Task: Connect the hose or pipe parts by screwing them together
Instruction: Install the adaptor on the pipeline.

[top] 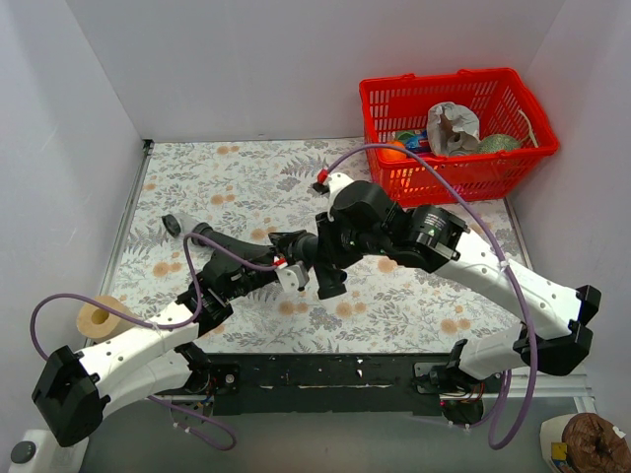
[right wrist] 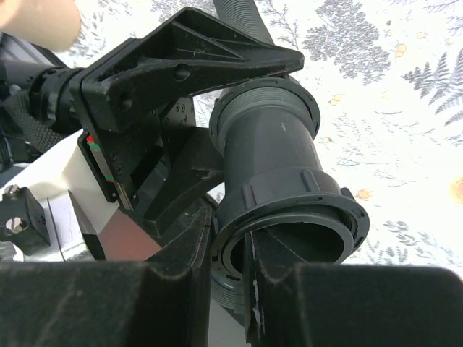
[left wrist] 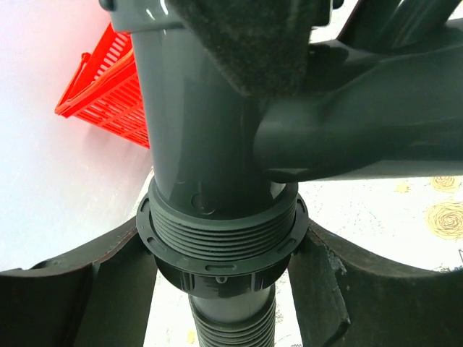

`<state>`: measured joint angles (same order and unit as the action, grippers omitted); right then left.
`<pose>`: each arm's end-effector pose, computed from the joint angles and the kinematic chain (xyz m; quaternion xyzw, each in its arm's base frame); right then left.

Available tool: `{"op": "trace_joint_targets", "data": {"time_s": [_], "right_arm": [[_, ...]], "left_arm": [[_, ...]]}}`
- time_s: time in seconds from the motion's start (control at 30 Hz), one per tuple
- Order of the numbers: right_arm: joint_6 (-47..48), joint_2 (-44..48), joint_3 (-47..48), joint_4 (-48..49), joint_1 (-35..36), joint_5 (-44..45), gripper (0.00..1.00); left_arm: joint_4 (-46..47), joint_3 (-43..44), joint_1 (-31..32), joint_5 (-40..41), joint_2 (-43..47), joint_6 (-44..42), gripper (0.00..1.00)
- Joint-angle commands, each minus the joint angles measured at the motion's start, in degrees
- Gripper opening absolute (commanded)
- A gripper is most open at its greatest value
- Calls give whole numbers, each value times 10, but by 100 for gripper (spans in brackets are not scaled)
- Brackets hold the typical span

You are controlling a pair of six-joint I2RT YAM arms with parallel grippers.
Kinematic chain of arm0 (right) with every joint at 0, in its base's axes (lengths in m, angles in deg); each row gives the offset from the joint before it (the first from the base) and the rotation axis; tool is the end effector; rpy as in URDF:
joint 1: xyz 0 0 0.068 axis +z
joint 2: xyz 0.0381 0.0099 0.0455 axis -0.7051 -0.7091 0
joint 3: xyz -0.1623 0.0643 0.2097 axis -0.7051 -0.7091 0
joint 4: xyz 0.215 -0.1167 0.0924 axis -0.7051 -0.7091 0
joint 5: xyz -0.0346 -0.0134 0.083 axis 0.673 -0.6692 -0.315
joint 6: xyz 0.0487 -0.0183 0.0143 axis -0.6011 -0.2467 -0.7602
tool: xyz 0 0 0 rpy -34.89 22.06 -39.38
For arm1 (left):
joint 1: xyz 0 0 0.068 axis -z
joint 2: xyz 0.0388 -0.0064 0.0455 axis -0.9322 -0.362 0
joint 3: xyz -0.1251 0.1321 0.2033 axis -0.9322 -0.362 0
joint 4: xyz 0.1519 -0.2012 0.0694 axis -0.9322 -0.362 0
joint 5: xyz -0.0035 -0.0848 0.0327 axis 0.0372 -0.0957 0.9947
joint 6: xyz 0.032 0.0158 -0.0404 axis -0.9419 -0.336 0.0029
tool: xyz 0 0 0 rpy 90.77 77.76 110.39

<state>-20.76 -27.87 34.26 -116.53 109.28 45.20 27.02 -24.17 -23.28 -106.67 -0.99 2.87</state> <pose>0.1275 0.2546 0.4238 -0.2575 0.8612 0.2643 0.3497 0.1403 -0.1589 0.2718 0.3978 0.6125 -0.3497 0.5868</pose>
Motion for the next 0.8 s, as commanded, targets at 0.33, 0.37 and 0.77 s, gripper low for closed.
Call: {"op": "trace_joint_targets", "data": {"time_s": [0.33,0.37,0.77], "right_arm": [[-173,0,-138,195,-122,-278,1],[-178,-1,-139,197,-123,-285,1],[-283,11,-162,233,-136,-300,1]], "left_arm": [[212,20,23,-95,38,-36,0],[214,18,23,-94,40,-34,0],[335,-34,27,-58,29,-27,0]]}}
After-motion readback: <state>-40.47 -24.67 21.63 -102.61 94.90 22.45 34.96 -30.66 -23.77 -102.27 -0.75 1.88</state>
